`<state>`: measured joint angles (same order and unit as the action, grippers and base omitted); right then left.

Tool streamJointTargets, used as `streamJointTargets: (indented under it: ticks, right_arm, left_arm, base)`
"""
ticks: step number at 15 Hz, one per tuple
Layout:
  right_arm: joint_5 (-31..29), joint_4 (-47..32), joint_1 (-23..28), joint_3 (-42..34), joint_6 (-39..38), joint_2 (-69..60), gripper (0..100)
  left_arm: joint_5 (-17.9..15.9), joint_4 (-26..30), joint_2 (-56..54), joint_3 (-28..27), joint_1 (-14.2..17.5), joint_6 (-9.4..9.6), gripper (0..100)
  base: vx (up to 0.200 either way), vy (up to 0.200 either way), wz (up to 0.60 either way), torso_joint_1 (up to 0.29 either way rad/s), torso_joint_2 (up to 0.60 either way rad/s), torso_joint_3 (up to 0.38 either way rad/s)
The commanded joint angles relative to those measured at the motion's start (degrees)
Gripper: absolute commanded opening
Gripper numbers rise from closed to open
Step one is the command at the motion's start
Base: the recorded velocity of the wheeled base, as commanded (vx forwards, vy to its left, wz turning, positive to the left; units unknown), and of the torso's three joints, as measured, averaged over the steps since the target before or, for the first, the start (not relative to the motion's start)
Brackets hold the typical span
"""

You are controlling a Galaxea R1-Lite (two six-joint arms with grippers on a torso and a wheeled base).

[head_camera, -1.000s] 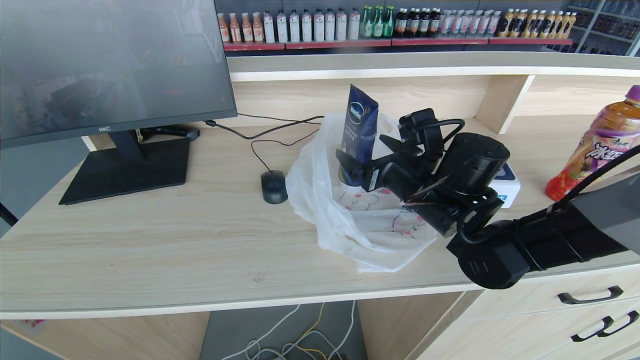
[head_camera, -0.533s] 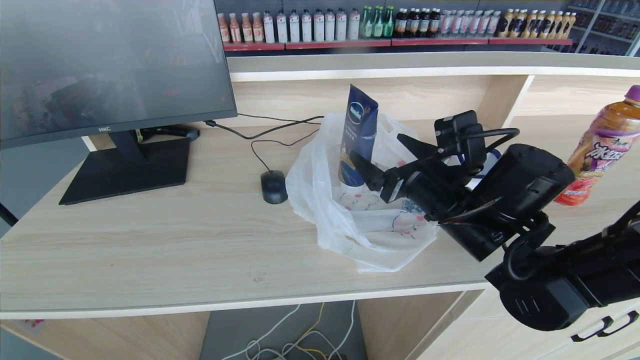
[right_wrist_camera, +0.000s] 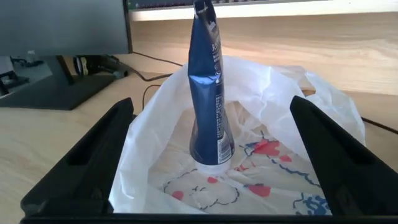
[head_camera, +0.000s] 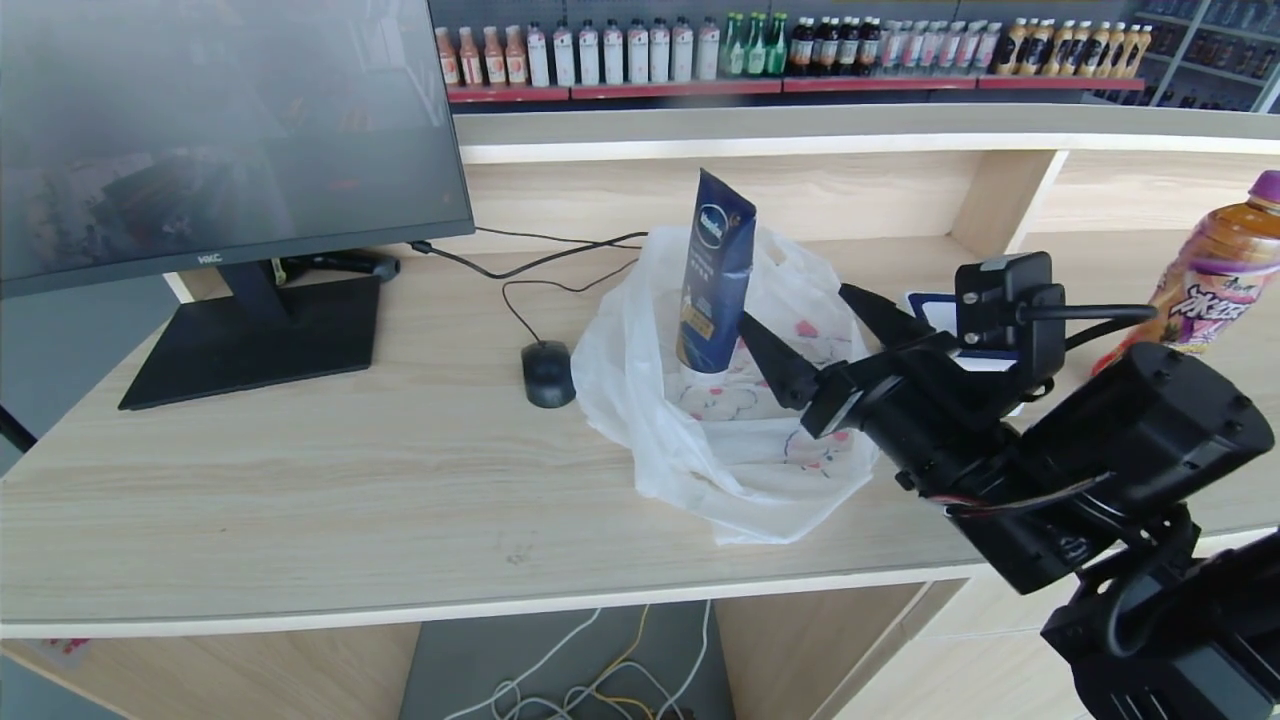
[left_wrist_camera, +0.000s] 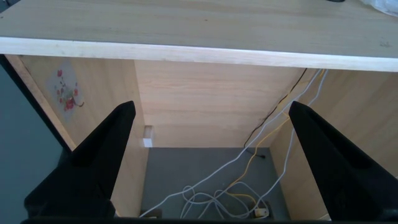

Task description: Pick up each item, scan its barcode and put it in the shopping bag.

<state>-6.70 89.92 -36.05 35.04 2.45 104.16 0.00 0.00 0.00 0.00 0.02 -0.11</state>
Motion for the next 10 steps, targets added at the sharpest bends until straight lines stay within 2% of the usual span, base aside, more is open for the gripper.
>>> streamJointTargets:
  ticks: [1,6,9,10]
  right_arm:
    - [-1.9,0.1,-0.9,-0.9,-0.9,-1.8,100]
    - [-2.0,0.1,-1.1,-1.8,-1.0,-4.4,100]
    - [-2.1,0.1,-1.0,-2.1,-1.0,-5.3,100]
    - [-2.0,0.1,-1.0,-2.1,-1.0,-5.3,100]
  left_arm:
    - [0.0,0.0,0.0,0.0,0.0,0.11,100]
    - [0.0,0.1,0.0,0.0,0.0,0.81,100]
    - [0.0,0.1,0.0,0.0,0.0,0.64,100]
    - [0.0,0.1,0.0,0.0,0.0,0.72,100]
  base:
    - [0.000,0.000,0.00,0.000,0.00,0.000]
    - [0.000,0.000,0.00,0.000,0.00,0.000]
    - [-0.200,0.000,0.00,0.002,0.00,0.004]
    - [0.000,0.000,0.00,0.000,0.00,0.000]
